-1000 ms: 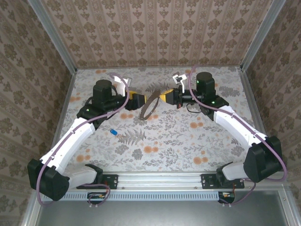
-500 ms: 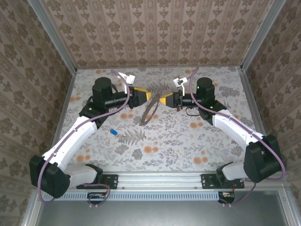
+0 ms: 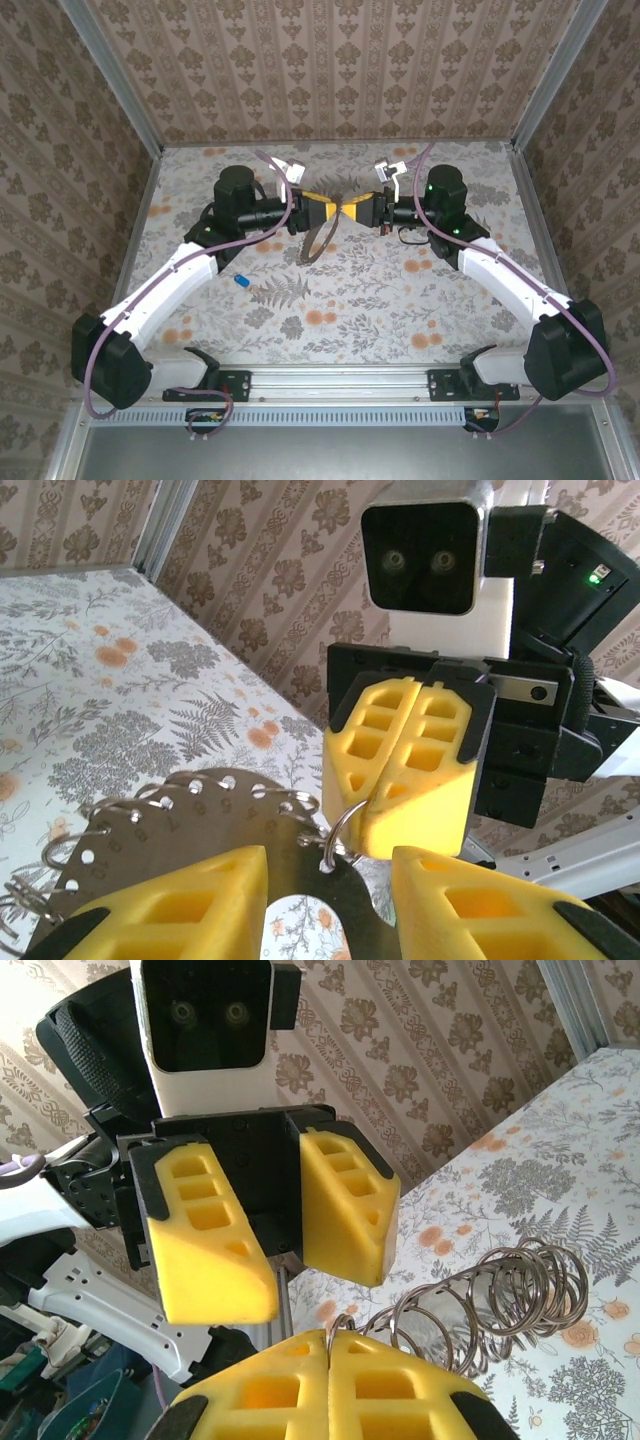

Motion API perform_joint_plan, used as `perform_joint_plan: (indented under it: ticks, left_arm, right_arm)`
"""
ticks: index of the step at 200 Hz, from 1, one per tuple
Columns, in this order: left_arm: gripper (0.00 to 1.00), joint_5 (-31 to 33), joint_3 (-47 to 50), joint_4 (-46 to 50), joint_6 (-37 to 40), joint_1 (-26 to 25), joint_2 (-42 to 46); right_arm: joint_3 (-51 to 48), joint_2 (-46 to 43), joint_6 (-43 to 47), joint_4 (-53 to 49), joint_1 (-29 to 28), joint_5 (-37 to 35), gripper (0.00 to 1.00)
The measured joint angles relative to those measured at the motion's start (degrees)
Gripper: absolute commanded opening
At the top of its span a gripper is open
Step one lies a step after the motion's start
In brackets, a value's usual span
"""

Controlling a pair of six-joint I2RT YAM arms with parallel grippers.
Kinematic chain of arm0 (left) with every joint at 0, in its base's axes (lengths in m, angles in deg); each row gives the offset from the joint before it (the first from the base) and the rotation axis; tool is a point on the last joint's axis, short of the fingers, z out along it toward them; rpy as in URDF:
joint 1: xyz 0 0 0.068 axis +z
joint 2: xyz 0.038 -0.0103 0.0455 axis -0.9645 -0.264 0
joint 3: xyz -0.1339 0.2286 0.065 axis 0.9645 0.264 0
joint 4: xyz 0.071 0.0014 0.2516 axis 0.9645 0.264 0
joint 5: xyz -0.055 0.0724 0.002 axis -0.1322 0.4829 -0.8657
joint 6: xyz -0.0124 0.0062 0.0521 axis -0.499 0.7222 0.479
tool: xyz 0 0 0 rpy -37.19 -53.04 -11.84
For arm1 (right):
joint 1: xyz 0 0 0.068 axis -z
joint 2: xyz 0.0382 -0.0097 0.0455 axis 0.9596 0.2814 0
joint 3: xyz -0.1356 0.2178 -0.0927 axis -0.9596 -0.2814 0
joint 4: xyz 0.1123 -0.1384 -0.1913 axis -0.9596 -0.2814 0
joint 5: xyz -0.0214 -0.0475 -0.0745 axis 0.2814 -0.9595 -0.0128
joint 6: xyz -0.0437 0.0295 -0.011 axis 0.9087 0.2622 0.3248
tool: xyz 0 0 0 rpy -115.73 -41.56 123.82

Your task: Put the keys on the keyring

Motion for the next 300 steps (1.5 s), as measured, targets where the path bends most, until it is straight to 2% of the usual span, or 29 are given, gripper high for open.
perform_joint_plan:
  ticks: [165, 179, 205, 242, 259, 270, 300]
  left_arm:
    - [0.34, -0.87, 2.32, -6.58, -3.32, -1.97, 0.00]
    - [0.32, -0.98, 2.34, -7.23, -3.72, -2.01, -0.02]
    - [0.22, -1.27, 2.34, -8.98, -4.70, -2.10, -0.13]
    - [0.16, -1.42, 2.34, -10.29, -5.03, -2.40, -0.35]
    - [0.09, -1.46, 2.34, -10.49, -4.94, -2.40, -0.44]
    - [0.00, -1.46, 2.34, -10.69, -5.07, -2.40, -0.44]
    - [0.00, -1.38, 2.38, -10.93, -4.31, -2.51, -0.44]
  right_arm:
    - [-0.52, -1.55, -1.55, 2.34, -1.11, -0.02, 0.00]
    - [-0.55, -1.62, -1.57, 2.60, -1.11, -0.02, 0.00]
    - [-0.63, -1.92, -2.21, 3.26, -1.11, 0.00, 0.00]
    - [-0.83, -2.47, -2.60, 3.41, -1.07, 0.02, 0.00]
    - [-0.83, -2.47, -2.64, 3.41, -1.01, 0.02, 0.00]
    - [-0.85, -2.47, -2.67, 3.41, -0.83, 0.02, 0.00]
    - [-0.85, -2.47, -2.80, 3.39, -0.68, 0.00, 0.00]
